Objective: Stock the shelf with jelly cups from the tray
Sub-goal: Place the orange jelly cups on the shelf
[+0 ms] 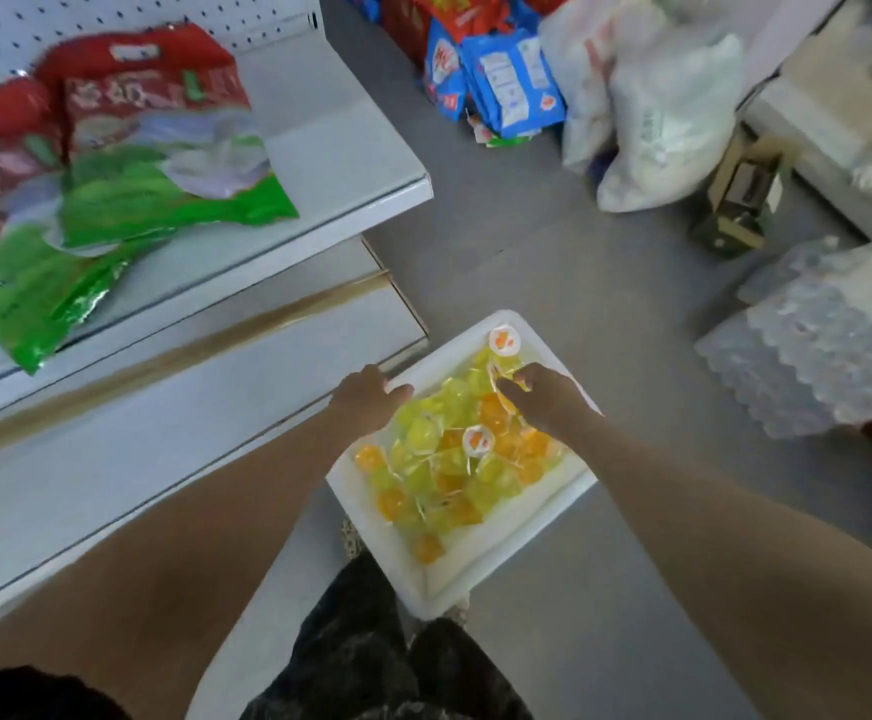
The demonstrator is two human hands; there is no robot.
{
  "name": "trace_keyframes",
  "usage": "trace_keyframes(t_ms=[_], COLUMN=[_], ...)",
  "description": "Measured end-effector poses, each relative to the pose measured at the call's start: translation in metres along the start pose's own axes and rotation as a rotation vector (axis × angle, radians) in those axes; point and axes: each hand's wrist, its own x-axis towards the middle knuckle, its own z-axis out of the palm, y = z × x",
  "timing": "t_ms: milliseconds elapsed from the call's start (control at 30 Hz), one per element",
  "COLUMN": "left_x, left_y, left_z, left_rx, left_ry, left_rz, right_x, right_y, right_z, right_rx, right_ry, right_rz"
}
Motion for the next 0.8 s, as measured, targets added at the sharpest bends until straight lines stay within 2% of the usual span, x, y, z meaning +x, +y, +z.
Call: trace_keyframes(t_ms=[167,367,667,800], left_x=[0.023,0.054,0.087,0.097], left_y=[-0.039,-0.064,-0.082,-0.084], left_z=[0.044,0.075,0.102,0.111], left_rx=[0.018,0.016,-0.023,-0.024], left_ry=[-0.132,-0.205,-0.29,-0.32], left_rz=[-0.096,-0.165,-0.222,-0.236], right_x=[0.014,0.032,0.061,0.079], right_y=[0.03,0.041,0.04,0.047], right_z=[0.05,0.094,0.102,0.097], right_rx=[0.015,0.065,0.241,0.276], right_ry=[-0.123,-0.218,0.068,0.113], right_rz=[0.103,0.184,0.216,0.247])
